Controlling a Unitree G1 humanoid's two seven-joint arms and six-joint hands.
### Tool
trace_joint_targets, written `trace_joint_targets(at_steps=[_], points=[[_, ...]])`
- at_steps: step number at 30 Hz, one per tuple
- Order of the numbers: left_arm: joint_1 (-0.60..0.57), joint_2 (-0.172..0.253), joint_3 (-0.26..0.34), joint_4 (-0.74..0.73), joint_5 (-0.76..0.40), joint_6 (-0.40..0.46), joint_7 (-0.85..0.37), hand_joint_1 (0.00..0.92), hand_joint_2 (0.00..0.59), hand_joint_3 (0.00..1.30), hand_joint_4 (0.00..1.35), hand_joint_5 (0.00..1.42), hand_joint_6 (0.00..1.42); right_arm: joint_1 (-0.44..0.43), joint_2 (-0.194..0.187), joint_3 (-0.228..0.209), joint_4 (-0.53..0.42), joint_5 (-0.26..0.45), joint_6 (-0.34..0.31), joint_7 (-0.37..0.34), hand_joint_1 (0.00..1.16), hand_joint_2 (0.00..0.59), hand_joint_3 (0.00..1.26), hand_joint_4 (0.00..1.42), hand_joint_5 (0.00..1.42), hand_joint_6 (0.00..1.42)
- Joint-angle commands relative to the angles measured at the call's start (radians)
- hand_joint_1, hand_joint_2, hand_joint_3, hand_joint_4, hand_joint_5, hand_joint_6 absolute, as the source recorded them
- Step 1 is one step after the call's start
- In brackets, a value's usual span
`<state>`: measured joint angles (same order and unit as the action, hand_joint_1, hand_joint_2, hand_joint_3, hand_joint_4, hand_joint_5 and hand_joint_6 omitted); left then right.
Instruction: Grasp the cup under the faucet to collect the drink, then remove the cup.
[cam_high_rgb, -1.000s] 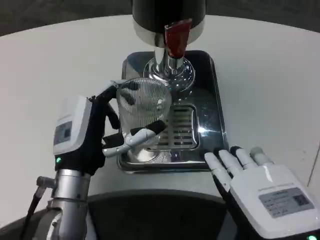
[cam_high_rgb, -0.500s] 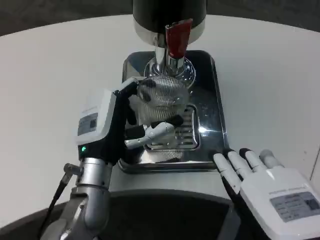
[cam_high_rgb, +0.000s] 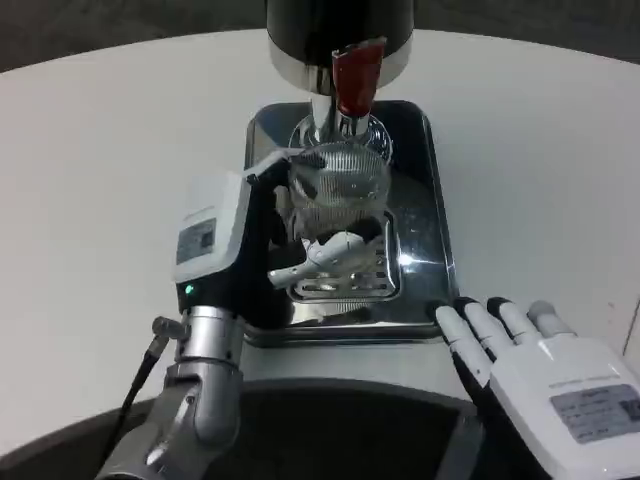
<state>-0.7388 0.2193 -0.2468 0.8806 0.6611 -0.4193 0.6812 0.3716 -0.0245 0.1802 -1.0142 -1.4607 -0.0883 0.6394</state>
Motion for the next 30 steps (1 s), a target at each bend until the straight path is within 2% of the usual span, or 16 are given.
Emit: trace_joint_targets(at_steps=[1,8,13,19,30], points=[[0.015,0.011,-0.017,0.017,-0.014,-0.008,-0.020,0.157,0.115,0.74,0.81,0.98,1.30,0.015,0.007,-0.008,-0.007,0.014,-0.006,-0.014,0.74,0.217,0.00,0.00,0.00,0.00],[0.026,0.030,-0.032,0.023,-0.031,-0.028,-0.040,0.091,0.057,0.59,0.67,0.94,1.28,0.014,0.016,-0.009,-0.003,0.019,-0.007,-0.020,0.74,0.217,0.00,0.00,0.00,0.00],[0.032,0.046,-0.033,0.018,-0.038,-0.045,-0.049,0.056,0.017,0.47,0.54,0.85,1.25,0.020,0.023,-0.005,-0.001,0.020,-0.005,-0.025,0.74,0.217,0.00,0.00,0.00,0.00],[0.045,0.060,-0.034,0.002,-0.038,-0.061,-0.053,0.036,0.000,0.39,0.38,0.69,1.10,0.030,0.027,-0.001,-0.001,0.021,-0.006,-0.033,0.74,0.222,0.00,0.00,0.00,0.00],[0.080,0.088,-0.014,-0.063,-0.045,-0.055,-0.049,0.034,0.000,0.39,0.38,0.67,1.10,0.057,0.029,0.001,-0.005,0.024,-0.007,-0.050,0.74,0.224,0.00,0.00,0.00,0.00]])
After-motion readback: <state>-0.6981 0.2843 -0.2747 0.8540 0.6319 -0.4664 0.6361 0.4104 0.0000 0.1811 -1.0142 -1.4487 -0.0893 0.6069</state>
